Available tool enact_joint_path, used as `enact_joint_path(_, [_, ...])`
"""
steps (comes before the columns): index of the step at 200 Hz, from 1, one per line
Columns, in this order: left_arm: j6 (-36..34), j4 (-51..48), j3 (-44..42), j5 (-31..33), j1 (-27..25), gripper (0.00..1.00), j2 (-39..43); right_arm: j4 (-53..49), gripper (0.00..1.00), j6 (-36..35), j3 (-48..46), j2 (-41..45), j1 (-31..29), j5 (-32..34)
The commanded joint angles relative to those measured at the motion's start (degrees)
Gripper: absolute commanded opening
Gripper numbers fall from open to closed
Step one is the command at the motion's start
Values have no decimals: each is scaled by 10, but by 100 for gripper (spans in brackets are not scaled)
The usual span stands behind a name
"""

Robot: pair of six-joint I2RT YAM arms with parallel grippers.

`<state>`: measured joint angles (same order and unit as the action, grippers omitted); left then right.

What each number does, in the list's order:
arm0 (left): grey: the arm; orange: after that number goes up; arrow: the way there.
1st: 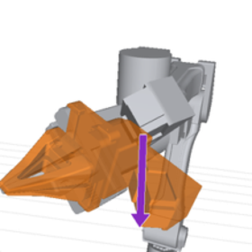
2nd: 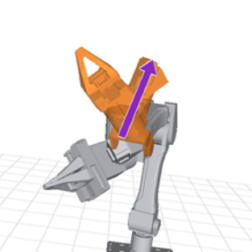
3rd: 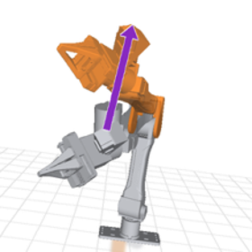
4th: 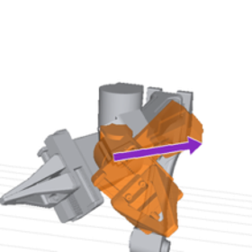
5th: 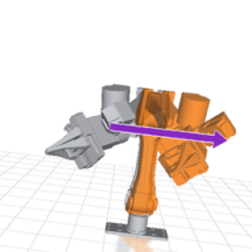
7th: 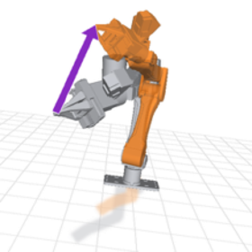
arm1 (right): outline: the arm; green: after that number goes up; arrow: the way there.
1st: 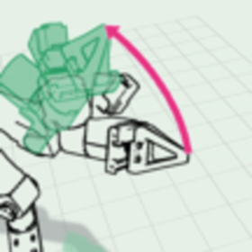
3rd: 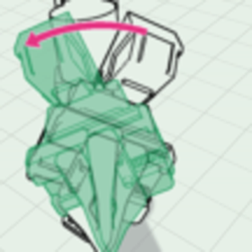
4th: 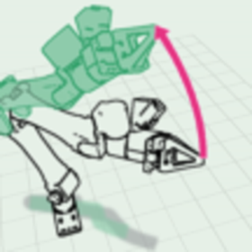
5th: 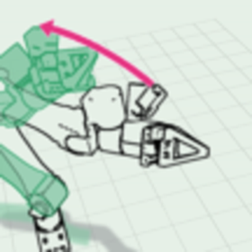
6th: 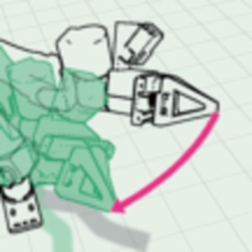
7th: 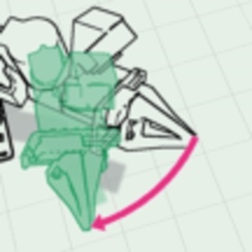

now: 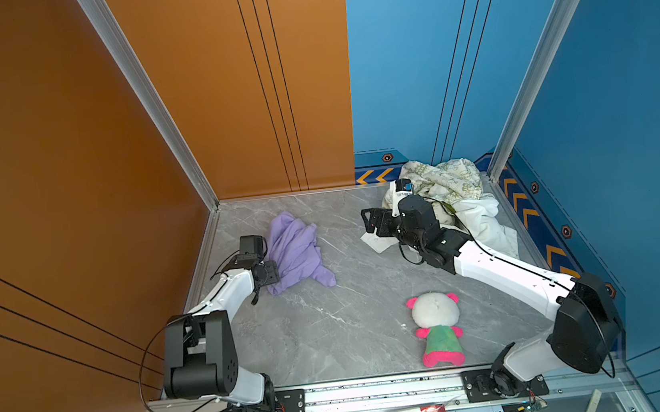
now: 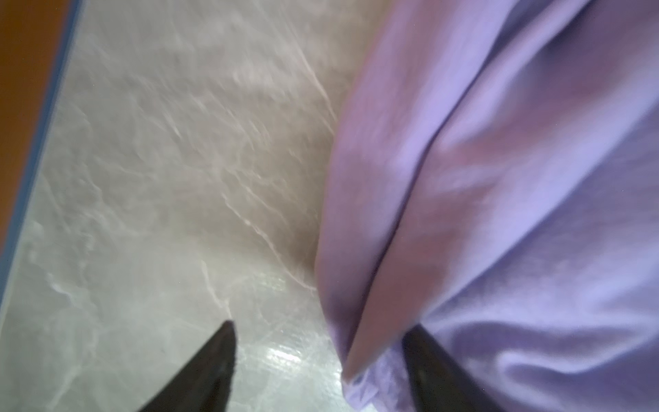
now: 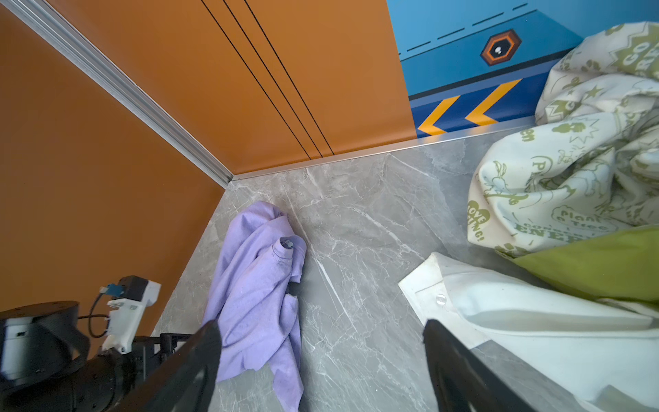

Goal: Pick out a specific cloth from the pile

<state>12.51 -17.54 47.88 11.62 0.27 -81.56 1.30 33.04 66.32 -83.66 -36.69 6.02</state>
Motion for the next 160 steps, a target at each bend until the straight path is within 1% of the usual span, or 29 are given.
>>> enact_joint_path(1, [-18, 112, -51, 44, -8, 91, 73, 1, 90, -28, -20, 39, 17, -2])
enact_joint_path(15, [-30, 175, -94, 50, -15, 100, 121, 4, 90, -38, -34, 61, 30, 3])
enact_joint_path(19, [-33, 194, -107, 51, -17, 98, 134, 4, 91, -40, -39, 68, 34, 5])
enact_joint_path(40, [-55, 279, -164, 57, -29, 98, 187, 5, 93, -59, -71, 107, 58, 19])
enact_joint_path(61, [-68, 322, -193, 58, -34, 98, 213, 3, 98, -84, -112, 151, 88, 40])
enact_joint_path(70, [-74, 331, -199, 57, -36, 98, 214, 0, 100, -96, -133, 169, 103, 53])
enact_joint_path(110, [-88, 374, -229, 74, -38, 98, 203, 5, 100, -146, -254, 255, 175, 115])
enact_joint_path(137, [-100, 462, -279, 55, -38, 98, 188, 35, 100, -163, -340, 307, 226, 151])
enact_joint_path(160, [-90, 471, -282, 52, -39, 98, 166, 57, 100, -176, -394, 327, 264, 166])
